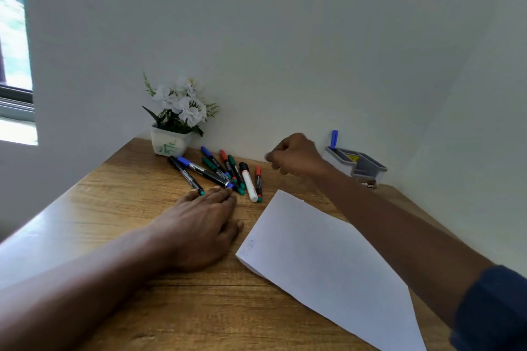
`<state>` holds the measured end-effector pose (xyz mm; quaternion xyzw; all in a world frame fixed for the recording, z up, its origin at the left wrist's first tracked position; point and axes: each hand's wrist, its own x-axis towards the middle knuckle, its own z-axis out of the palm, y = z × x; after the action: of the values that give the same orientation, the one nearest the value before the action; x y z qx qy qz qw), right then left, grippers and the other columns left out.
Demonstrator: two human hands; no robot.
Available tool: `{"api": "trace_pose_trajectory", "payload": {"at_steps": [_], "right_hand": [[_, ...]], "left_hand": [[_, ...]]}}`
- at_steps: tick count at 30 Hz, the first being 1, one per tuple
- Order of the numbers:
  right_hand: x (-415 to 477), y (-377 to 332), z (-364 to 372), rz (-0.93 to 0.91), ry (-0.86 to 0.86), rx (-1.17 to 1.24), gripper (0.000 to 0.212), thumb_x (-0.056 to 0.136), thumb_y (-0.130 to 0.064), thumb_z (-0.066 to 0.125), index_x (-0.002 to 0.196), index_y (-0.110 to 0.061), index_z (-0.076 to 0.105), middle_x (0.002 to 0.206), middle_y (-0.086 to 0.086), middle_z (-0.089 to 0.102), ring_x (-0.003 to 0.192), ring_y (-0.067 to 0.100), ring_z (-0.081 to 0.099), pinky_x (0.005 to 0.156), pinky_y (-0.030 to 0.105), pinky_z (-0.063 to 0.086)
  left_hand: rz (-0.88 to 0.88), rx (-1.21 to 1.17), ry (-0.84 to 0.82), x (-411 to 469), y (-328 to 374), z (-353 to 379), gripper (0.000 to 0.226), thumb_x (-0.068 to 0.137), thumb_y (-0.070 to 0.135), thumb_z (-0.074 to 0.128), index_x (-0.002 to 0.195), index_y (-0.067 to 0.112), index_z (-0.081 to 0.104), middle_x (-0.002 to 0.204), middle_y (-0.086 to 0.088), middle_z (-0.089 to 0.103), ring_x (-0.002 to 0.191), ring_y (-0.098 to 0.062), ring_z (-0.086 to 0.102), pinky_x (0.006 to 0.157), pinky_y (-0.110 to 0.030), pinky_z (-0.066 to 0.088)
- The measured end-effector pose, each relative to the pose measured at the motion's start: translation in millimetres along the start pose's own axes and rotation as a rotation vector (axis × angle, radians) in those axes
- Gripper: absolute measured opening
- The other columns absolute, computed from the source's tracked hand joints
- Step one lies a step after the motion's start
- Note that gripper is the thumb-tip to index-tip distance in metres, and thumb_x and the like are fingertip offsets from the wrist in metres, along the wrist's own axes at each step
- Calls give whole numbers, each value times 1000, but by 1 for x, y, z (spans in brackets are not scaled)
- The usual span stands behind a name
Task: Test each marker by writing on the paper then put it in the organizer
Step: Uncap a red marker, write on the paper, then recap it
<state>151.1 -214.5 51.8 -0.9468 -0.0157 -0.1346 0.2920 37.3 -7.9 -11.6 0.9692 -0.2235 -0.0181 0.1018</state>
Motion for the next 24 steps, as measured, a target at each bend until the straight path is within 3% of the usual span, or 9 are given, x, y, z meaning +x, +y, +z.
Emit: {"api": "trace_pose_trajectory", "payload": {"at_steps": [3,5,9,11,14,18,19,21,24], "right_hand": [[5,-11,23,90,-107,-64,21,72,-13,75,88,0,74,83,15,77,77,25,76,63,36,61],[7,-13,35,122,-136,-90,23,72,-14,77,89,-1,69,85,16,73,73,25,73,49,26,55],[16,-14,39,169,-127,-97,24,73,-12,82,76,-6,60,70,11,64,31,10,57,31,14,37],[19,-13,38,210,-149,-48,29,70,-9,87,76,-4,59,70,13,63,24,10,51,33,16,41],[18,-11,34,234,-142,-8,30,69,-13,90,79,-2,63,71,14,66,32,11,56,39,21,49],[7,-14,9,118,-13,220,12,78,-11,81,82,-2,74,80,21,75,68,28,76,74,42,64],[2,-17,-1,61,2,319,7,81,-9,79,83,-5,74,81,20,75,72,30,77,75,43,65],[-12,-21,-22,-89,36,449,4,86,-8,76,89,-10,74,86,14,76,74,26,77,73,38,65],[-45,-17,-41,-319,83,296,12,87,-14,76,99,-15,75,85,0,76,74,14,74,68,23,60]], "left_hand": [[2,4,3,-2,1,0,67,105,55,26,162,25,7,170,4,1,155,-11,-2,127,-43,3],[2,7,4,-2,2,-1,67,105,55,27,162,24,8,170,3,2,155,-12,-2,127,-44,4],[2,6,4,-2,3,-1,68,105,54,28,162,22,8,170,2,3,156,-14,-2,127,-46,4],[6,10,3,-2,3,-1,67,106,53,28,162,22,8,171,2,2,156,-14,-2,127,-46,4],[11,17,-2,-1,2,-1,67,106,53,27,162,22,8,171,2,1,156,-14,-3,127,-46,4],[15,16,5,1,0,1,67,106,54,28,162,23,9,170,2,1,156,-14,-3,127,-46,3],[17,14,9,1,0,1,67,106,54,28,162,23,9,170,3,1,156,-14,-3,127,-46,3],[24,5,26,1,-1,2,67,105,54,30,162,24,12,170,3,4,156,-13,0,127,-45,4],[30,-50,133,-3,-1,1,66,102,55,41,159,28,23,168,5,21,152,-13,21,124,-41,20]]}}
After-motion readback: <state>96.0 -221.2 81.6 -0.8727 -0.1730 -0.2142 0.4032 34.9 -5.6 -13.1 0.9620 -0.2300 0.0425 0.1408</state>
